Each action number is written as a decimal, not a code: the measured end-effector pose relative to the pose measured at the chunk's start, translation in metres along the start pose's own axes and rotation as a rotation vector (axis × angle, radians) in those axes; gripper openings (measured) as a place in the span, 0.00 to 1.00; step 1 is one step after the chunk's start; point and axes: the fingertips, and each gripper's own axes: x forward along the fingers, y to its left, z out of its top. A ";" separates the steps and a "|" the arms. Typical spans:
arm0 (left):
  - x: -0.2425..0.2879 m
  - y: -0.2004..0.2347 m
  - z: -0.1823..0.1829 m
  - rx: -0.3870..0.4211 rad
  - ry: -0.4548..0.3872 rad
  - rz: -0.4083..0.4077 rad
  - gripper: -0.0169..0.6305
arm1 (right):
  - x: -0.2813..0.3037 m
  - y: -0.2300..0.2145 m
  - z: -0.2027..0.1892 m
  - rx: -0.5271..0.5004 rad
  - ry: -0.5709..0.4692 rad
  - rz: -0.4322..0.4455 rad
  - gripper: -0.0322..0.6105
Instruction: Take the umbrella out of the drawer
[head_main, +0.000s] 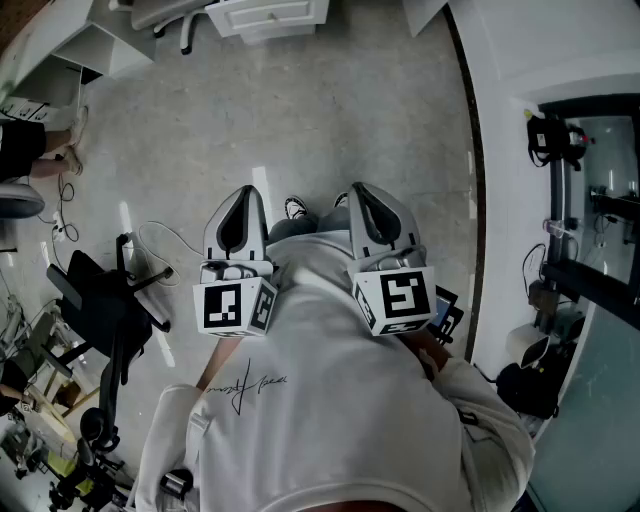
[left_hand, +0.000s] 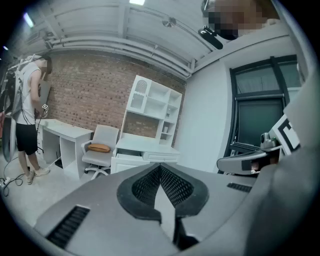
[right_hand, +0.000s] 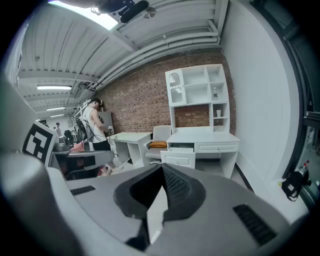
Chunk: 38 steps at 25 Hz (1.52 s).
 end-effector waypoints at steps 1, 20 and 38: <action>-0.001 0.002 0.001 0.004 -0.003 -0.001 0.05 | 0.001 0.003 0.001 -0.003 0.000 0.001 0.09; 0.016 0.023 0.007 -0.013 0.019 -0.031 0.05 | 0.032 0.027 0.025 0.018 -0.055 0.104 0.09; 0.126 0.097 0.044 0.042 0.034 0.056 0.05 | 0.152 -0.039 0.070 0.019 -0.029 0.074 0.09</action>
